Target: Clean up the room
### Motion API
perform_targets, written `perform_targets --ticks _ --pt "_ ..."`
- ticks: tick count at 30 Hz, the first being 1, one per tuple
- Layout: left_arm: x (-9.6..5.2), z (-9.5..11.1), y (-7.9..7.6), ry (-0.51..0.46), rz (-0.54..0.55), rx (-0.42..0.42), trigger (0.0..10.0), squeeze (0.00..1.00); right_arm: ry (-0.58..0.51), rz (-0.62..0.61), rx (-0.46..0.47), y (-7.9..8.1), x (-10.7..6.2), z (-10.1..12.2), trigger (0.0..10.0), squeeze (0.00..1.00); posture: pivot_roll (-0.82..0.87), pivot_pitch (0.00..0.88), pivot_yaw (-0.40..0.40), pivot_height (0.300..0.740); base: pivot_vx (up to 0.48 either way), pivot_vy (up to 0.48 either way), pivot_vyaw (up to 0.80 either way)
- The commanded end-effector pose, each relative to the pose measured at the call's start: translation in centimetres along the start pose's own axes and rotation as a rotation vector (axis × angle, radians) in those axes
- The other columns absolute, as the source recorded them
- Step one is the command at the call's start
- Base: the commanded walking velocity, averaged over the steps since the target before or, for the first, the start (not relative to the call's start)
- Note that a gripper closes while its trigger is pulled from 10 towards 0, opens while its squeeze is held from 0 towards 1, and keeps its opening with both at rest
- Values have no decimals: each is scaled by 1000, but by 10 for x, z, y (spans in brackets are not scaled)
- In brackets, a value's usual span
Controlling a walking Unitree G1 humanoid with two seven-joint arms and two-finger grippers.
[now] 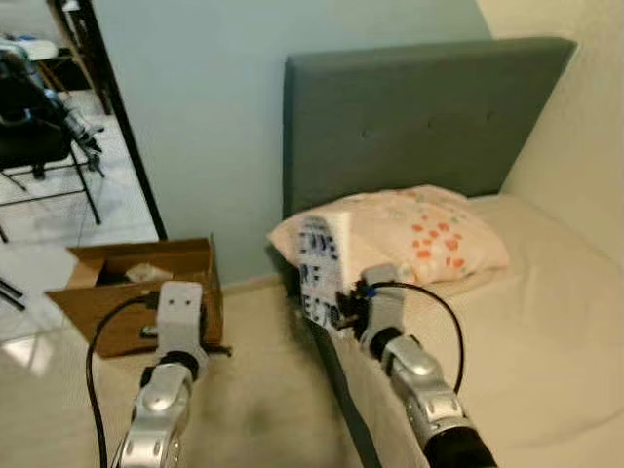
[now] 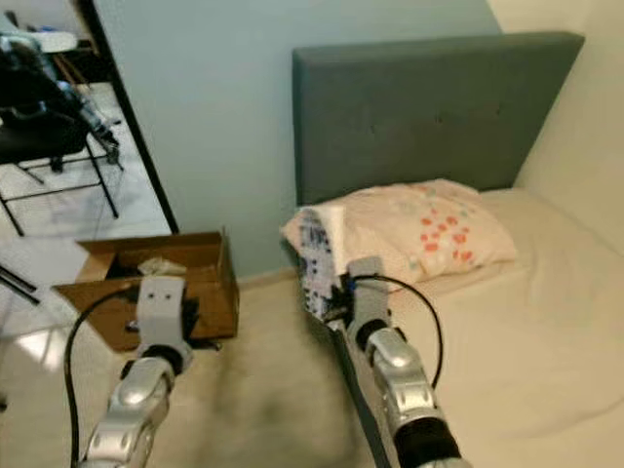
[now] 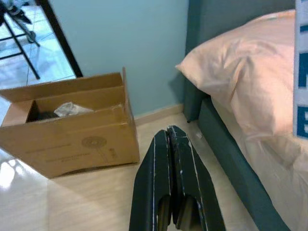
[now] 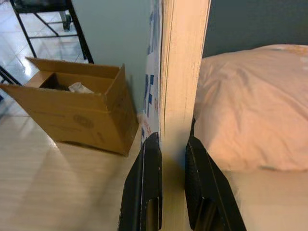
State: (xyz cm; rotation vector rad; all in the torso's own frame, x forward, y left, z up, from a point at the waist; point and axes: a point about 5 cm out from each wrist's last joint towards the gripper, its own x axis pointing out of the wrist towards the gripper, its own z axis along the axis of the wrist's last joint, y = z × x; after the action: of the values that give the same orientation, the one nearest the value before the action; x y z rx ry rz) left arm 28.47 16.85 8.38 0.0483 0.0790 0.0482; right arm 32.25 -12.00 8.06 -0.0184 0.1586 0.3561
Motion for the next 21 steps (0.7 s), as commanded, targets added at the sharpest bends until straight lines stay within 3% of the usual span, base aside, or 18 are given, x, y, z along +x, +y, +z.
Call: perform_targets --ticks 1,21 --pt "-2 -4 -1 16 -8 3 10000 0 -24 -22 2 -6 -2 4 10000 0 -50 79 -12 740 375 0 0" --pt "-3 -4 -1 17 -13 6 10000 0 -23 -17 2 -5 -3 3 10000 0 -48 79 -10 740 372 0 0"
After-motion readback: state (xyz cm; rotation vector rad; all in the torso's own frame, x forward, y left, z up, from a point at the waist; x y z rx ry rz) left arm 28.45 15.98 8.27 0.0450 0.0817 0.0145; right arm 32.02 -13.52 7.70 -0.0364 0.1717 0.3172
